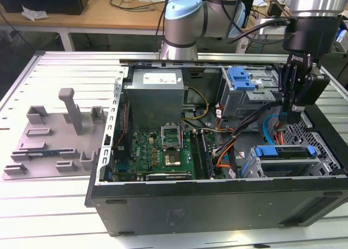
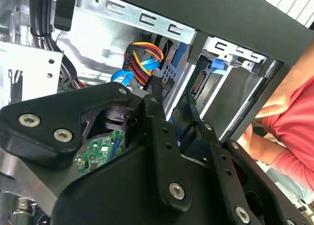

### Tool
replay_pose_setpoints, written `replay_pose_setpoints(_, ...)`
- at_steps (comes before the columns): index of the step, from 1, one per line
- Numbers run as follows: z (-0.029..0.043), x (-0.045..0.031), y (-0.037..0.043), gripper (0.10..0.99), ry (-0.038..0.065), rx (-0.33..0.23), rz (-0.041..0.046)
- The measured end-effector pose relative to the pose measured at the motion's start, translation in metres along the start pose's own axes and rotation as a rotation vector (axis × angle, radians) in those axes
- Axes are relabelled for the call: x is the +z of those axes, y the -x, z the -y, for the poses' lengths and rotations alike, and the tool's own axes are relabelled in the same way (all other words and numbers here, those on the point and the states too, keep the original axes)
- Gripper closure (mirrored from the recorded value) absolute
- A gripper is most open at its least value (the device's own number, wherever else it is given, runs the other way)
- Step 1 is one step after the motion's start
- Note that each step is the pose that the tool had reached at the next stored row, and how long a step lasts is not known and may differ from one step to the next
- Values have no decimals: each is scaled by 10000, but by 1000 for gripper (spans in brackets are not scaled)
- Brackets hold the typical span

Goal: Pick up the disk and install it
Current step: 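Insert the first disk wire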

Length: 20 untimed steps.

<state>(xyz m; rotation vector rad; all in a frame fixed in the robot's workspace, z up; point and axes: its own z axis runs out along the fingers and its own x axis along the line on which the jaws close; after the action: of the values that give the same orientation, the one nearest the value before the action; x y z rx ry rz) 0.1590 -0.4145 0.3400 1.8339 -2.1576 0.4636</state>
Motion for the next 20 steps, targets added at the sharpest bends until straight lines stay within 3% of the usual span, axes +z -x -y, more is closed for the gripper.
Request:
replay_pose_setpoints(1, 0, 2, 1, 733, 1, 4, -7)
replay_pose_setpoints(3, 0, 6, 3, 878, 1, 6, -14)
replay_pose_setpoints(5, -1, 9, 4, 918, 0, 8, -22)
replay_pose_setpoints(20, 2, 17, -9, 918, 0, 9, -20)
